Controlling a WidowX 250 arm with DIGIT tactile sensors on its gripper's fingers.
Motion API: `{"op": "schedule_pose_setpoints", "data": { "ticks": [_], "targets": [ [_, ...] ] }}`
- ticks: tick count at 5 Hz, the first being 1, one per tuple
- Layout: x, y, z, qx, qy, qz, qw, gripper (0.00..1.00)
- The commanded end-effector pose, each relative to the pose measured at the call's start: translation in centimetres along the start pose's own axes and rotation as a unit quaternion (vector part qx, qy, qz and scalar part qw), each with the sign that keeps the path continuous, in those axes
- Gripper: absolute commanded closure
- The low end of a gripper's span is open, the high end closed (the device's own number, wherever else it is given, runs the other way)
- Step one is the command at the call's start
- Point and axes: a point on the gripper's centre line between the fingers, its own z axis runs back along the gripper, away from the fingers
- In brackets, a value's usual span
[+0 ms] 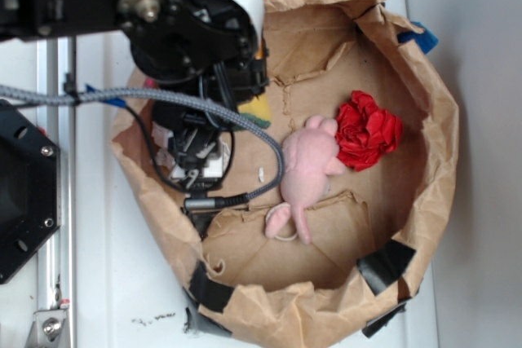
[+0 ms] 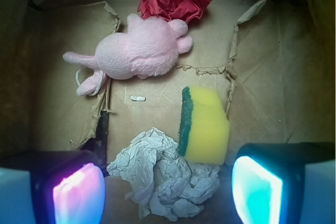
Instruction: Grab the green sponge.
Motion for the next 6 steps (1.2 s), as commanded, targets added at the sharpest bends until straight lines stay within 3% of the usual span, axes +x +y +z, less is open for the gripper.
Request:
{"op": "schedule_pose_setpoints", "data": {
  "ticks": [1,2,3,4,5,6],
  "targets": [
    [0.2,0.5,0.5,0.004,-0.013,0.013,1.000,0.00],
    [0.2,0.5,0.5,0.004,-0.013,0.013,1.000,0.00],
    [1.0,1.1,-0.2,0.025,-0.026,0.018,0.999,0.00],
    [1.5,1.5,-0.6,0.020,-0.029,0.022,0.999,0.00],
    [1.9,2.3,-0.9,0.003,-0.055,0.045,0.997,0.00],
    [2.0,2.5,-1.4,0.006,-0.057,0.046,0.997,0.00]
  ]
}}
